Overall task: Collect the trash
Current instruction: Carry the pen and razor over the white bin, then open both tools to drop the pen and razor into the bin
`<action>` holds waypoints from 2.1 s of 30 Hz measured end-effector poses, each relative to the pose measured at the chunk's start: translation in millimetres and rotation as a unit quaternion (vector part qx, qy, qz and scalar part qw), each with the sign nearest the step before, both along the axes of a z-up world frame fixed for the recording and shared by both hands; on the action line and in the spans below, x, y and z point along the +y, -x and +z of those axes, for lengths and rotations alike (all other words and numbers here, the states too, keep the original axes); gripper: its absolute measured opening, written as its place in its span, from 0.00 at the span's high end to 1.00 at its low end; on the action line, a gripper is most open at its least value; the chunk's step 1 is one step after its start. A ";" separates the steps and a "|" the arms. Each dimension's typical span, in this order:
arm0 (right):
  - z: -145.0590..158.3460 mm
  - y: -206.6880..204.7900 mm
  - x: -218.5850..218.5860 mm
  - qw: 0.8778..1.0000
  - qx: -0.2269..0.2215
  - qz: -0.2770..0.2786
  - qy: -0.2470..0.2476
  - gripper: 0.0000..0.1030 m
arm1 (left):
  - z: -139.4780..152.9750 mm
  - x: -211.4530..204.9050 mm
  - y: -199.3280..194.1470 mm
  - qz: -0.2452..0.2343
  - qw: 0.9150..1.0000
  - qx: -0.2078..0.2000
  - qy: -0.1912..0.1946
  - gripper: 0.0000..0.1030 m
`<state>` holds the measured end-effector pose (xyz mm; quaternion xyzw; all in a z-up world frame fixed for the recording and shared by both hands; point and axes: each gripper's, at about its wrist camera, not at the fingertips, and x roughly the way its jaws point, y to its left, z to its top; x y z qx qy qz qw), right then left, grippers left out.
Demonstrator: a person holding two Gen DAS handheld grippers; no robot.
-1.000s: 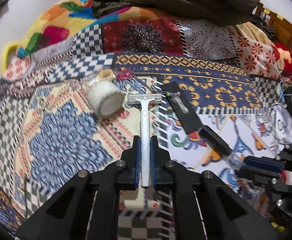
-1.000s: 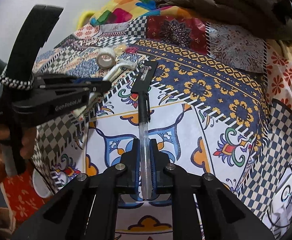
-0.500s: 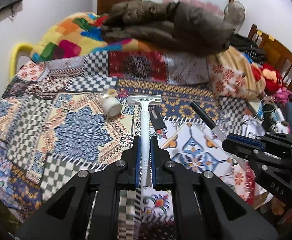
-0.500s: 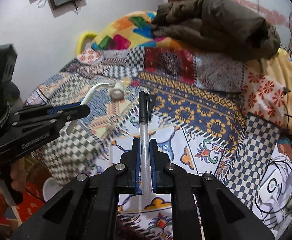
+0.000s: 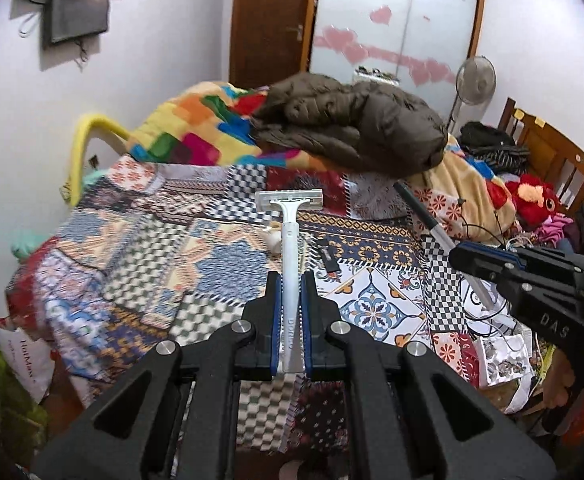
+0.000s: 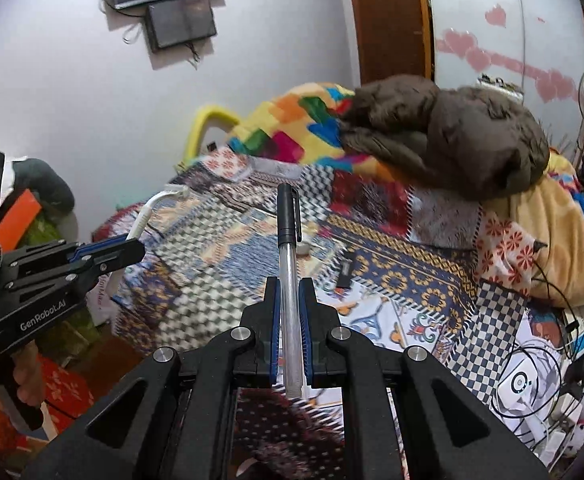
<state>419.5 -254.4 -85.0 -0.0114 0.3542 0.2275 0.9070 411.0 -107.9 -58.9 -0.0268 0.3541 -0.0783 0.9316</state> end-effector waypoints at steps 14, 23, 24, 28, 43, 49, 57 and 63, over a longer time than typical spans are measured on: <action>38.7 86.6 77.4 0.997 -0.036 0.071 -0.005 0.92 | 33.5 87.3 130.1 0.083 0.996 -0.035 -0.010 0.93; 29.0 130.6 145.9 0.990 -0.029 0.138 0.002 0.92 | 19.4 149.0 202.9 0.140 0.990 -0.022 -0.008 0.93; 27.0 134.2 153.4 0.989 -0.027 0.144 0.003 0.92 | 15.4 158.1 211.8 0.148 0.989 -0.019 -0.008 0.93; 15.2 150.2 186.5 0.985 -0.015 0.172 0.010 0.92 | 0.2 183.6 237.2 0.170 0.985 -0.004 -0.009 0.93; -73.8 172.6 290.1 0.962 0.089 0.252 0.060 0.92 | -111.5 264.5 273.9 0.239 0.965 0.103 0.031 0.93; -126.5 165.2 323.2 0.947 0.145 0.269 0.097 0.92 | -174.4 286.8 268.6 0.255 0.951 0.169 0.052 0.93; -186.1 149.5 360.6 0.928 0.202 0.280 0.143 0.92 | -244.6 300.2 251.5 0.259 0.931 0.249 0.067 0.93; -205.4 136.7 377.8 0.918 0.224 0.289 0.153 0.92 | -262.9 309.3 233.4 0.260 0.925 0.266 0.072 0.93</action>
